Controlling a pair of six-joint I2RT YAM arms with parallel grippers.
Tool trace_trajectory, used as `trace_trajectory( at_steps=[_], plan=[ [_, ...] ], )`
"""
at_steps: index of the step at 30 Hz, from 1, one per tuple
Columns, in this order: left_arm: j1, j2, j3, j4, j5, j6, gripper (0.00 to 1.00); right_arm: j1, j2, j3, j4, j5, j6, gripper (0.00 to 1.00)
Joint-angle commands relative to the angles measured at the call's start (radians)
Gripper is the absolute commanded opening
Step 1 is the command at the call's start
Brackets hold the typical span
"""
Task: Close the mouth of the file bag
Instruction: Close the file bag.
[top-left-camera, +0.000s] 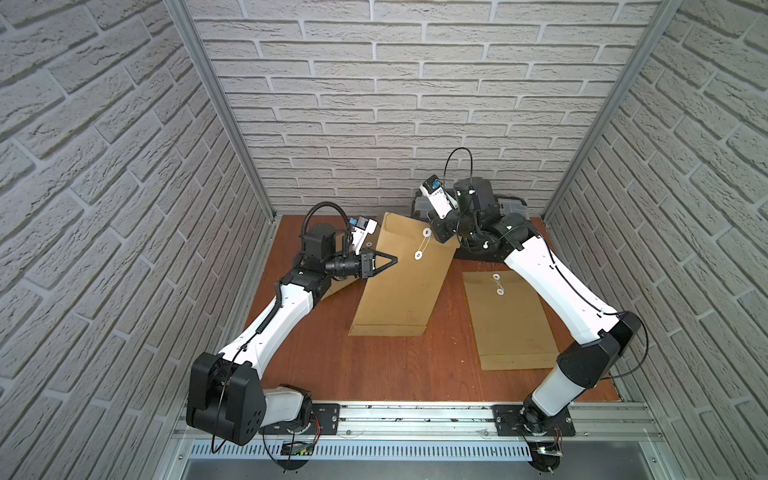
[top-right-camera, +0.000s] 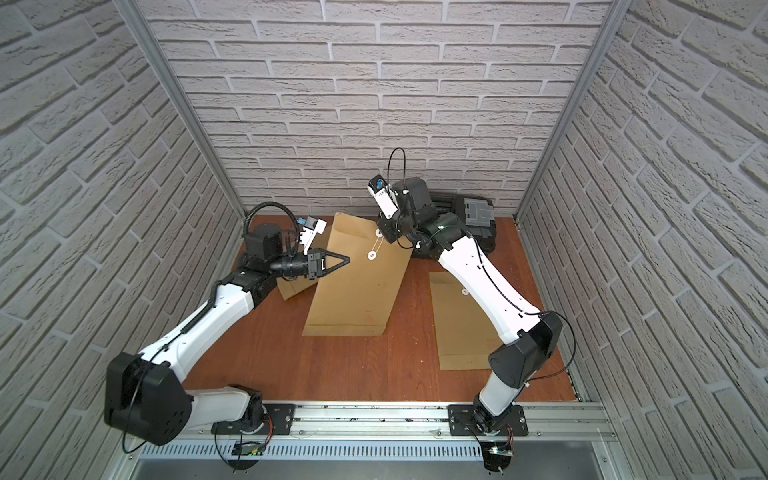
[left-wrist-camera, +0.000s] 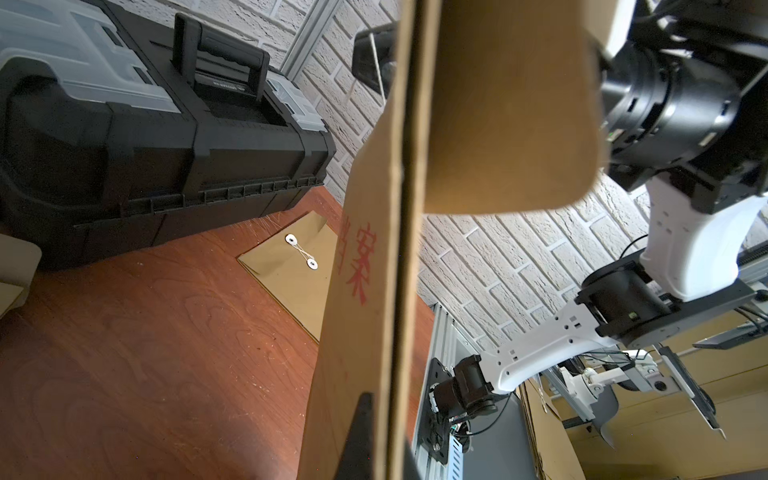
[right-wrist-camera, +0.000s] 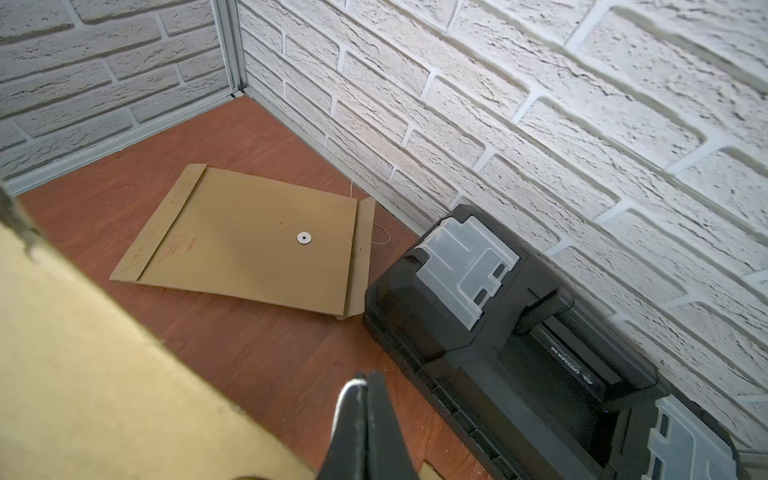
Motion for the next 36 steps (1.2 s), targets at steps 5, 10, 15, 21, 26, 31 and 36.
trace_trajectory(
  at_steps=[5,10,15,21,26,31,36],
  plan=[
    [-0.009,-0.012,0.035,0.012,-0.004,0.031,0.00,0.034,0.024,0.086,-0.053,-0.039,-0.017,0.03],
    [-0.012,-0.018,0.035,-0.005,-0.015,0.043,0.00,0.042,0.034,0.119,-0.072,-0.061,-0.005,0.03],
    [-0.010,-0.026,0.037,-0.034,-0.042,0.056,0.00,0.050,0.035,0.153,-0.092,-0.090,0.016,0.03],
    [0.015,-0.038,0.036,-0.042,-0.123,0.039,0.00,0.102,0.061,0.192,-0.206,0.094,-0.007,0.03],
    [0.042,-0.056,0.029,-0.044,-0.167,0.028,0.00,0.105,0.061,0.213,-0.301,0.264,-0.011,0.03],
    [0.043,-0.051,0.034,-0.042,-0.176,0.027,0.00,0.112,0.094,0.274,-0.388,0.173,0.010,0.03],
    [0.034,-0.050,0.035,-0.040,-0.182,0.025,0.00,0.112,0.123,0.296,-0.349,0.004,0.063,0.03]
  ],
)
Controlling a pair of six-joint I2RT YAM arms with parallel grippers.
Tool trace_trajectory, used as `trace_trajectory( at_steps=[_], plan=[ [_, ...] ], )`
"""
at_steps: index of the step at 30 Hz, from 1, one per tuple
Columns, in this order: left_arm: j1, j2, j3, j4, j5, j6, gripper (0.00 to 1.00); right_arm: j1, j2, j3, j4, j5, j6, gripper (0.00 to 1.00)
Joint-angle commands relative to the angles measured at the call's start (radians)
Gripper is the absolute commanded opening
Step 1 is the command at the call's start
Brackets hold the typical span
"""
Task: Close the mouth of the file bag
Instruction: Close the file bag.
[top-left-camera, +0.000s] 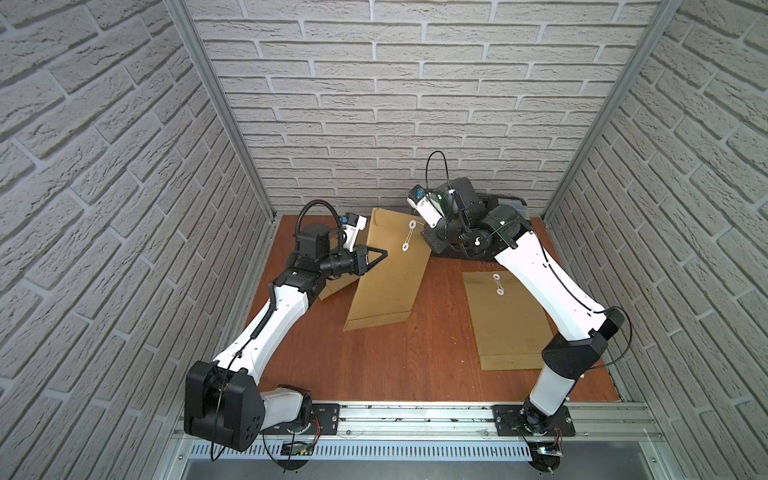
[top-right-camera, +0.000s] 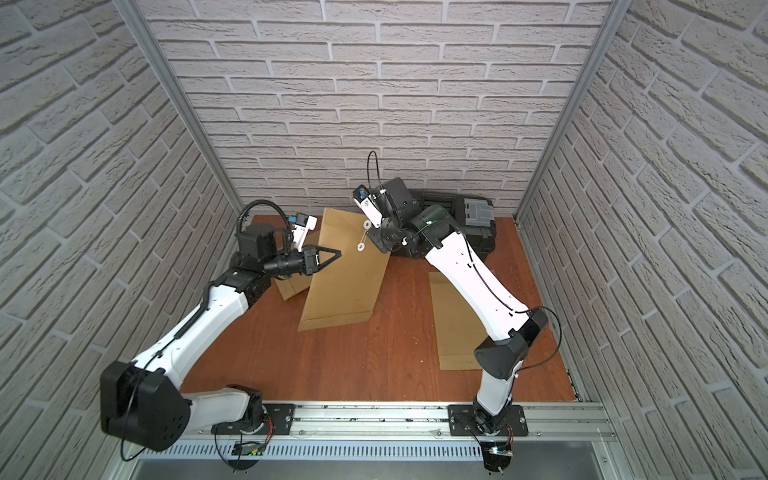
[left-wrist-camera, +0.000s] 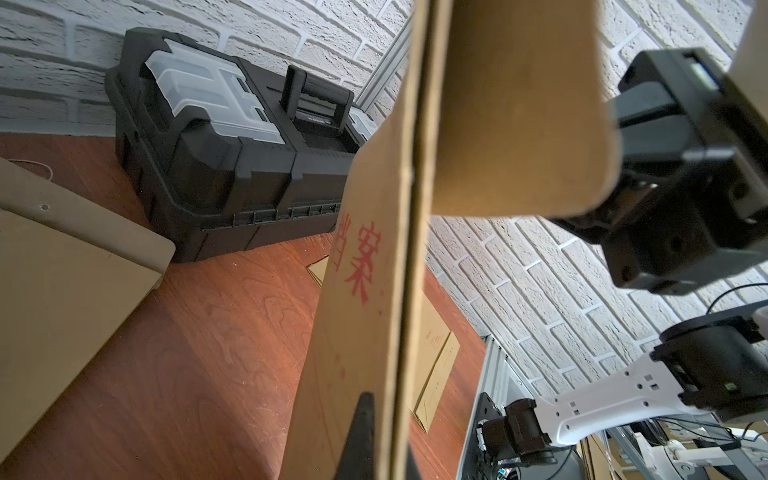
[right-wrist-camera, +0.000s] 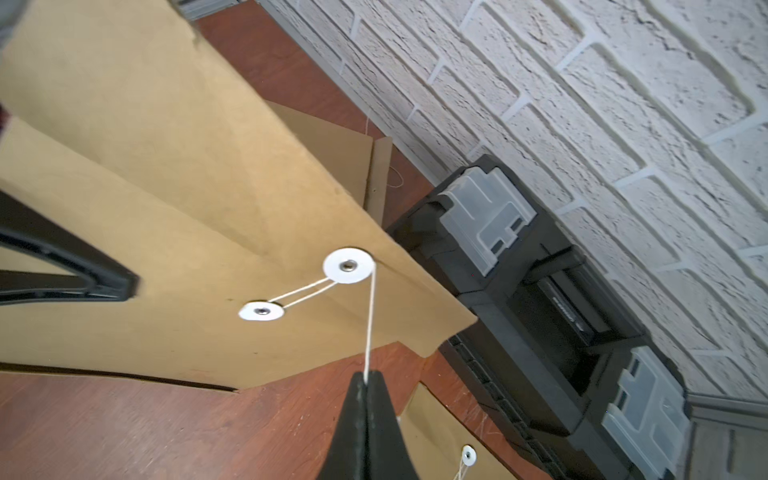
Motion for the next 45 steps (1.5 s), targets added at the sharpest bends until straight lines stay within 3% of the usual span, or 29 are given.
trace_trajectory(
  at_steps=[1,14,22,34,45],
  plan=[
    [-0.008,-0.020,0.024,0.036,-0.006,0.001,0.00,0.004,0.036,0.050,0.014,-0.119,0.051,0.03],
    [-0.023,-0.019,0.023,0.022,-0.001,0.021,0.00,0.006,0.149,0.227,-0.035,-0.240,0.085,0.03],
    [-0.023,-0.018,0.029,0.032,0.005,0.015,0.00,-0.003,0.119,0.112,0.014,-0.284,0.105,0.03],
    [-0.060,-0.019,0.021,0.027,0.018,0.046,0.00,-0.082,0.172,0.246,-0.004,-0.342,0.176,0.03],
    [-0.063,-0.025,0.037,0.009,-0.004,0.051,0.00,-0.082,0.146,0.170,0.001,-0.462,0.200,0.03]
  ],
)
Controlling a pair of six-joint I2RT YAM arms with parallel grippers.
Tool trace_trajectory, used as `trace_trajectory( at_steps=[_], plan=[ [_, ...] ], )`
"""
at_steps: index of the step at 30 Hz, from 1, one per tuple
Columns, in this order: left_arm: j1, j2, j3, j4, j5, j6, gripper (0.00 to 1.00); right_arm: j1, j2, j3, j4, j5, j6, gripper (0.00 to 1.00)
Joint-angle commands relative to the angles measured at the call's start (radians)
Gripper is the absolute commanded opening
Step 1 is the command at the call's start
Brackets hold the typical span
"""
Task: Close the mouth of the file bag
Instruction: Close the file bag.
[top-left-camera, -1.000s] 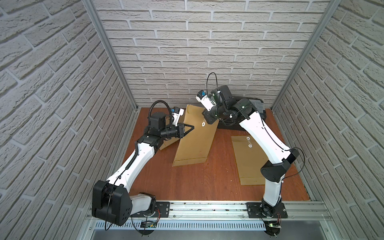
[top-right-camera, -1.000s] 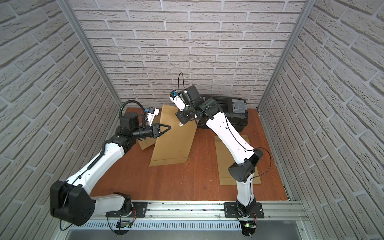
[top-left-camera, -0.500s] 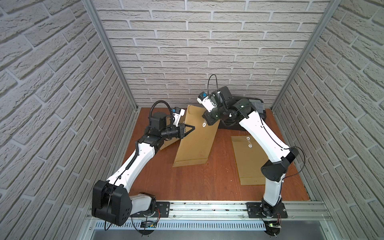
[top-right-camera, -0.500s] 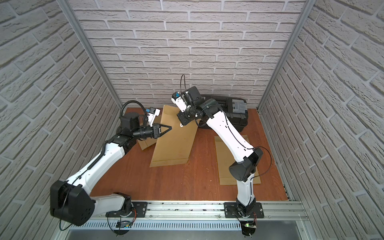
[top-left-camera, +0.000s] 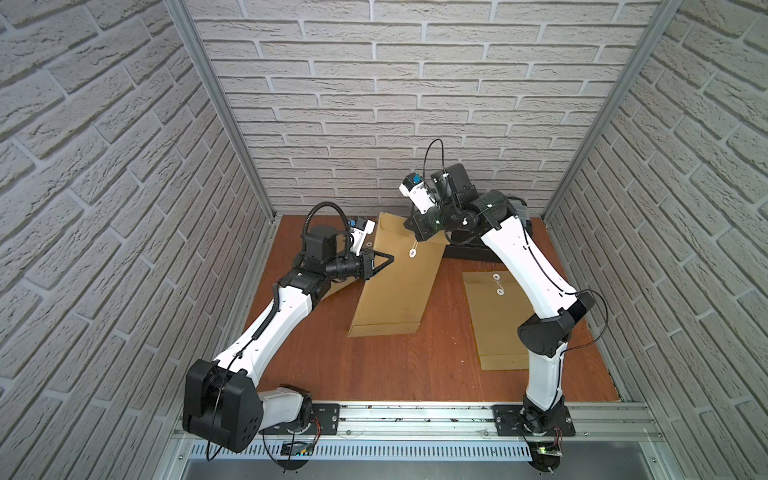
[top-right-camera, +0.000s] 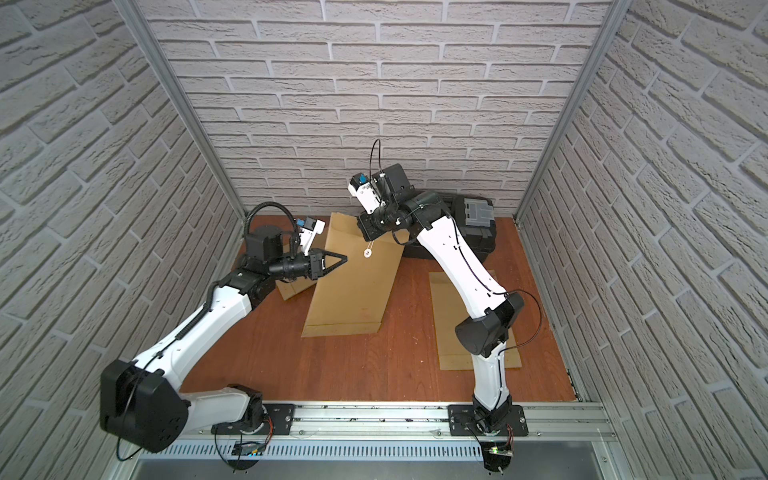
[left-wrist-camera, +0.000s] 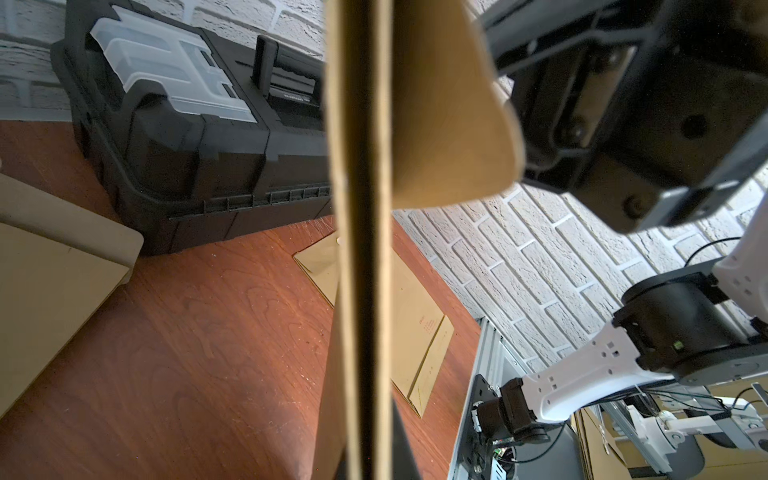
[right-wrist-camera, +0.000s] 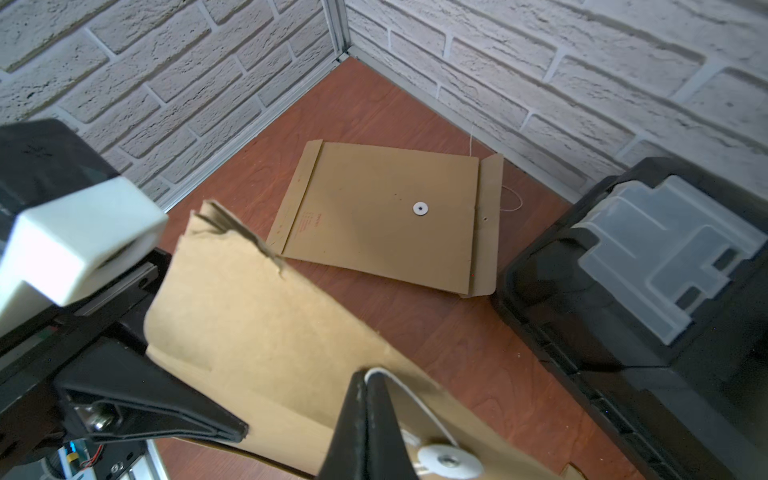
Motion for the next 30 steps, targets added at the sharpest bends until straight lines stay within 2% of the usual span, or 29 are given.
trace_trajectory(
  at_steps=[1,8,16,24,30],
  plan=[
    [0.003,-0.025,0.036,0.038,0.002,0.020,0.00,0.006,-0.063,-0.072,0.044,-0.074,0.026,0.03],
    [0.025,-0.022,0.042,0.063,-0.012,-0.004,0.00,0.007,-0.208,-0.349,0.186,-0.117,0.090,0.03],
    [0.025,-0.021,0.054,0.065,-0.012,-0.011,0.00,0.002,-0.244,-0.483,0.290,-0.087,0.114,0.02],
    [0.024,-0.037,0.055,0.062,-0.011,-0.019,0.00,-0.031,-0.370,-0.760,0.604,-0.095,0.128,0.03],
    [0.020,-0.038,0.062,0.062,-0.006,-0.022,0.00,-0.044,-0.390,-0.860,0.740,-0.129,0.160,0.03]
  ],
)
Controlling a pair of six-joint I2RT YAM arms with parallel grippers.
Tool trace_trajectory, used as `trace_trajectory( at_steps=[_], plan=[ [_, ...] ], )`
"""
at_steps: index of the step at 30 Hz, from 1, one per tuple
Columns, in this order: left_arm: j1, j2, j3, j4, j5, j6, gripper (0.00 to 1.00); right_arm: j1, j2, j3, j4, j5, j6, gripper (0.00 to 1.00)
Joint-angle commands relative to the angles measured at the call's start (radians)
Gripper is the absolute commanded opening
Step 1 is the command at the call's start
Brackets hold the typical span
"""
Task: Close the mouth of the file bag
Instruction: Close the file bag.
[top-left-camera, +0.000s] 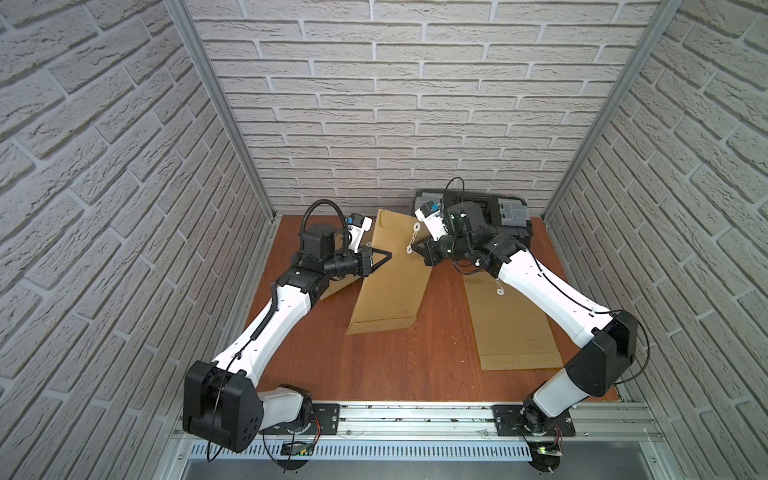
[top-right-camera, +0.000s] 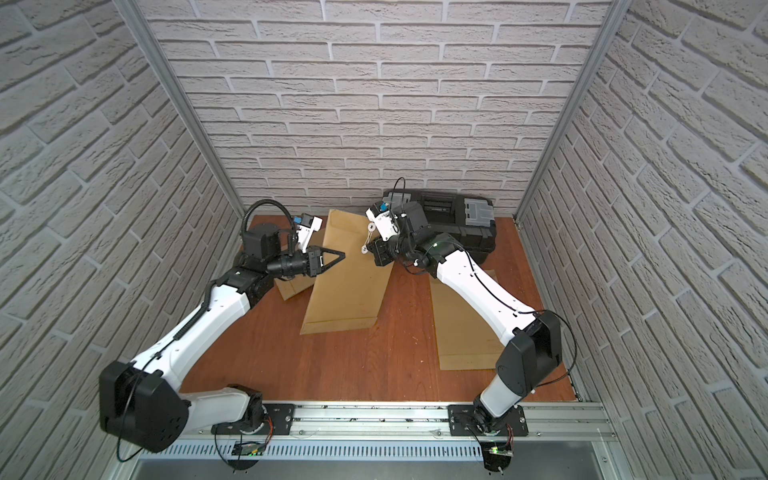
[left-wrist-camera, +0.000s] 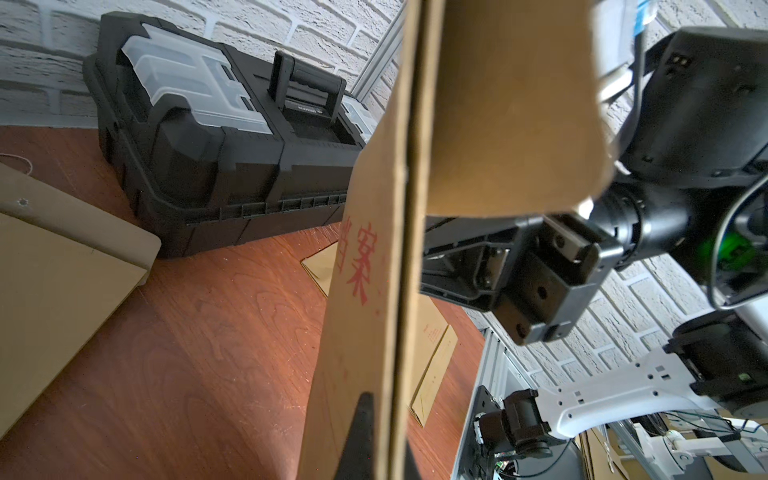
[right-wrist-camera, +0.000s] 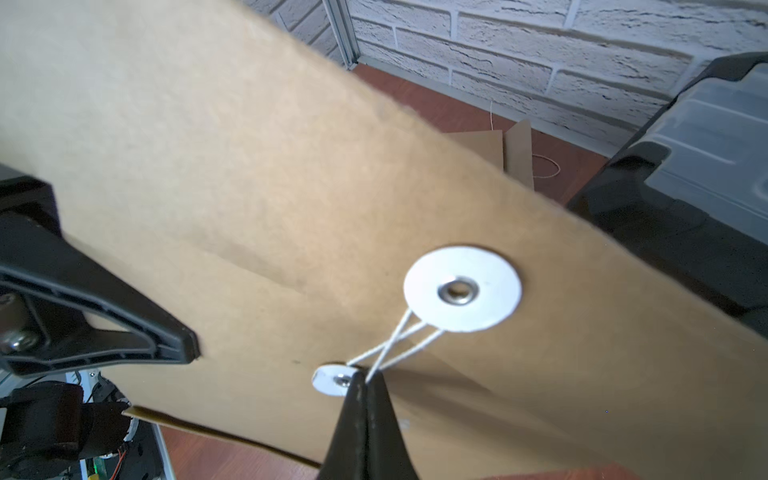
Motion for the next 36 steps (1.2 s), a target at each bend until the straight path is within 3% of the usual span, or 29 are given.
trace_trajectory(
  at_steps=[1,13,24,36],
  plan=[
    [0.002,-0.038,0.041,0.071,0.012,-0.001,0.00,-0.011,-0.031,-0.049,0.149,-0.041,0.031,0.04],
    [-0.003,-0.041,0.054,0.057,0.014,0.000,0.00,-0.037,-0.048,-0.176,0.331,-0.106,0.084,0.12],
    [-0.005,-0.043,0.060,0.040,0.008,0.010,0.00,-0.039,-0.050,-0.187,0.357,-0.112,0.101,0.03],
    [0.010,-0.058,0.054,0.024,0.032,0.035,0.00,-0.107,-0.088,-0.169,0.262,-0.145,0.155,0.03]
  ],
)
